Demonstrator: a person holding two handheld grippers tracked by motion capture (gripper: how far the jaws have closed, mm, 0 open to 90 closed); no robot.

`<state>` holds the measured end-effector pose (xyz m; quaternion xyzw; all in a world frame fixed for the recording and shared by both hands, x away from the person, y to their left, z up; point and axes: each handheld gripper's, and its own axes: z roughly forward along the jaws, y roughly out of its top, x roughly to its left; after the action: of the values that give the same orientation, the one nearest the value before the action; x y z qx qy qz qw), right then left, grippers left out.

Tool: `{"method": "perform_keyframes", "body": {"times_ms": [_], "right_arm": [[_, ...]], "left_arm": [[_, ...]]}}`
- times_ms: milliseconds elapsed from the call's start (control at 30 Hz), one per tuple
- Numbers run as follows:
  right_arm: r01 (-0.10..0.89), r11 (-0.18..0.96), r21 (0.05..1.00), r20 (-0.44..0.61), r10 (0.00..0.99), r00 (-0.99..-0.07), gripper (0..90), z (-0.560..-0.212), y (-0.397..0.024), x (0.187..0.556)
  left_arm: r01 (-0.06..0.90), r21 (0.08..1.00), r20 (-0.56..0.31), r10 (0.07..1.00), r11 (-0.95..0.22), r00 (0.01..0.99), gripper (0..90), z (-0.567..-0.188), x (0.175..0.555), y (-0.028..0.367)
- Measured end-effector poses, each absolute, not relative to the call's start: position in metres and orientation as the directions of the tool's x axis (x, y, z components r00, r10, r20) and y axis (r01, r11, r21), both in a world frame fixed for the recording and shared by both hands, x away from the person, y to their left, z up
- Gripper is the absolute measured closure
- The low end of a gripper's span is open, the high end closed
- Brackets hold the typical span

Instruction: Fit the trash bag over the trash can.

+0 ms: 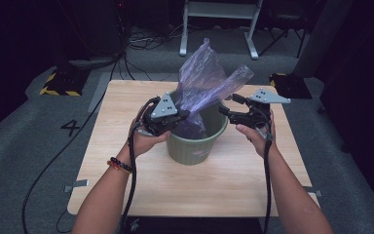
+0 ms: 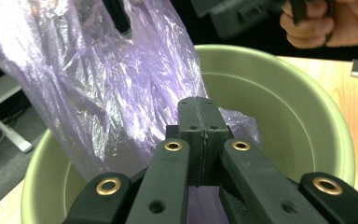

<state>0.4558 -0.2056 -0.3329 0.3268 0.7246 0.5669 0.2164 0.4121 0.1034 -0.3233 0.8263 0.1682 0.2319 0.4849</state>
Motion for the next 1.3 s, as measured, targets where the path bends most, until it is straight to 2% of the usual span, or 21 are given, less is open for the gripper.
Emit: {"method": "perform_keyframes", "body": {"times_ms": [200, 333, 433, 467, 633, 667, 867, 900, 1000, 1067, 1167, 1300], "right_arm": [[0.244, 0.110, 0.964, 0.107, 0.678, -0.728, 21.9, -0.327, -0.201, 0.462], [0.273, 0.100, 0.957, 0.141, 0.664, -0.735, 23.4, -0.325, -0.192, 0.467], [0.276, 0.132, 0.952, 0.119, 0.673, -0.730, 39.8, -0.327, -0.184, 0.468], [0.277, 0.144, 0.950, 0.109, 0.678, -0.727, 50.9, -0.328, -0.181, 0.469], [0.260, 0.161, 0.952, 0.087, 0.672, -0.735, 85.5, -0.329, -0.176, 0.468], [0.250, 0.153, 0.956, 0.086, 0.668, -0.739, 90.0, -0.329, -0.177, 0.468], [0.211, 0.156, 0.965, 0.055, 0.666, -0.744, 90.0, -0.325, -0.176, 0.464], [0.212, 0.168, 0.963, 0.045, 0.671, -0.740, 85.3, -0.325, -0.175, 0.464], [0.236, 0.170, 0.957, 0.049, 0.705, -0.708, 47.4, -0.325, -0.172, 0.464], [0.282, 0.155, 0.947, 0.080, 0.734, -0.674, 33.9, -0.327, -0.170, 0.466], [0.332, 0.149, 0.932, 0.111, 0.752, -0.650, 26.7, -0.330, -0.167, 0.471], [0.359, 0.122, 0.925, 0.167, 0.719, -0.675, 24.2, -0.329, -0.163, 0.473]], "left_arm": [[0.052, 0.868, 0.236, 0.501, -0.494, 0.833, 90.0, -0.330, 0.413, 0.097], [0.050, 0.864, 0.237, 0.493, -0.501, 0.837, 90.0, -0.331, 0.413, 0.094], [0.043, 0.862, 0.248, 0.493, -0.506, 0.834, 90.0, -0.332, 0.412, 0.093], [0.043, 0.862, 0.248, 0.494, -0.506, 0.833, 90.0, -0.332, 0.411, 0.093], [0.043, 0.861, 0.251, 0.499, -0.506, 0.830, 89.9, -0.333, 0.411, 0.095], [0.042, 0.861, 0.254, 0.500, -0.507, 0.828, 89.9, -0.333, 0.411, 0.095], [0.045, 0.863, 0.251, 0.505, -0.504, 0.826, 89.7, -0.334, 0.411, 0.097], [0.043, 0.864, 0.251, 0.504, -0.502, 0.826, 89.7, -0.335, 0.410, 0.097], [0.039, 0.867, 0.246, 0.496, -0.496, 0.833, 89.7, -0.336, 0.409, 0.095], [0.032, 0.867, 0.248, 0.487, -0.497, 0.838, 89.1, -0.337, 0.407, 0.092], [0.021, 0.863, 0.253, 0.467, -0.504, 0.847, 89.1, -0.337, 0.405, 0.087], [0.021, 0.858, 0.259, 0.467, -0.513, 0.846, 88.5, -0.338, 0.404, 0.084]]}}
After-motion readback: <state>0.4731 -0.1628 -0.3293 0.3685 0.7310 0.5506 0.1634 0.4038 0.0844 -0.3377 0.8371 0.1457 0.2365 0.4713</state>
